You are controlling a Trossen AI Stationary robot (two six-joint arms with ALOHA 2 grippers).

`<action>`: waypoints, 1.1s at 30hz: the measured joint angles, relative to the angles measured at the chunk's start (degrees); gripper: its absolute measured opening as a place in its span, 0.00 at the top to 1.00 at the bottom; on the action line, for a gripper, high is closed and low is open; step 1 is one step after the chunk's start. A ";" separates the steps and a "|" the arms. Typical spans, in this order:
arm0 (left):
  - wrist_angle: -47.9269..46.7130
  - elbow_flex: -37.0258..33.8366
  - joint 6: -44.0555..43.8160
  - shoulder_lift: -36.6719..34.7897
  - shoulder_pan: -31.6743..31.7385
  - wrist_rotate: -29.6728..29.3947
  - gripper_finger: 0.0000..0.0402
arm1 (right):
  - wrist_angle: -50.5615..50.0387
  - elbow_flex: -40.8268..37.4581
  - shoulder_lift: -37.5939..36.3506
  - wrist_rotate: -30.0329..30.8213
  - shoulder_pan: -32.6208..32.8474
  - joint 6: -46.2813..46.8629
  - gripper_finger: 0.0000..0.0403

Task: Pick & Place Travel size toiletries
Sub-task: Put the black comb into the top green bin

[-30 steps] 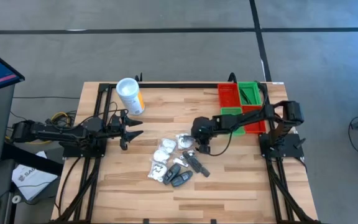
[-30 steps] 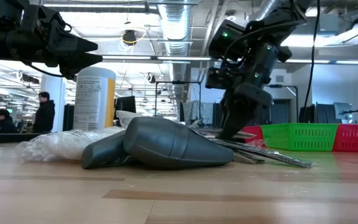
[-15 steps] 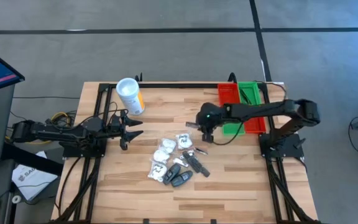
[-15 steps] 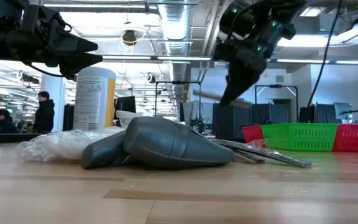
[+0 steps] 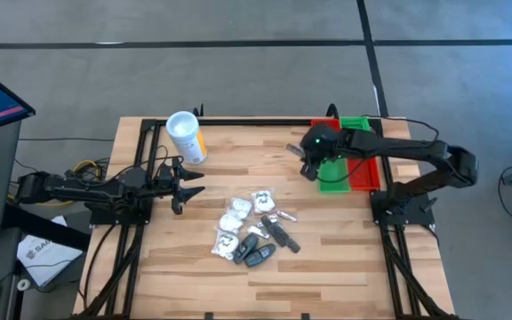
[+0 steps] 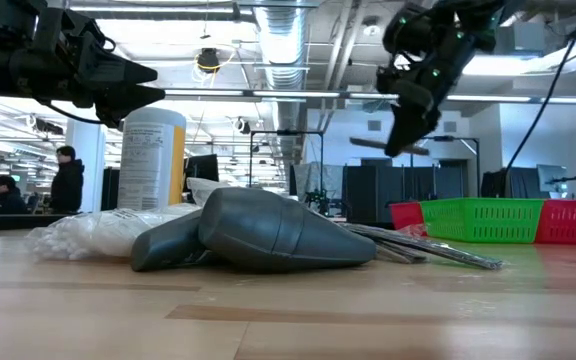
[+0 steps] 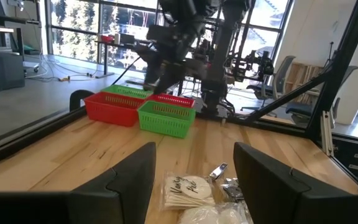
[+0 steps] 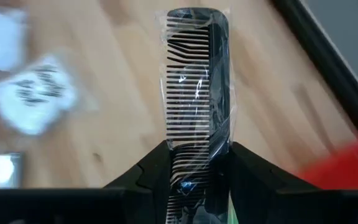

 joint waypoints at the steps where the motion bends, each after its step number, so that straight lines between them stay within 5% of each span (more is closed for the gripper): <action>1: 0.00 0.01 -0.01 0.01 0.01 0.00 0.48 | -0.44 -0.65 -0.60 0.22 -1.21 0.23 0.70; 15: 0.00 0.00 -0.02 0.01 0.01 0.01 0.48 | -2.45 -6.67 -7.70 3.00 -16.83 4.61 0.69; 33: -0.02 0.00 -0.02 0.00 0.00 0.00 0.48 | -1.83 -9.54 -7.78 5.77 -32.58 5.99 0.72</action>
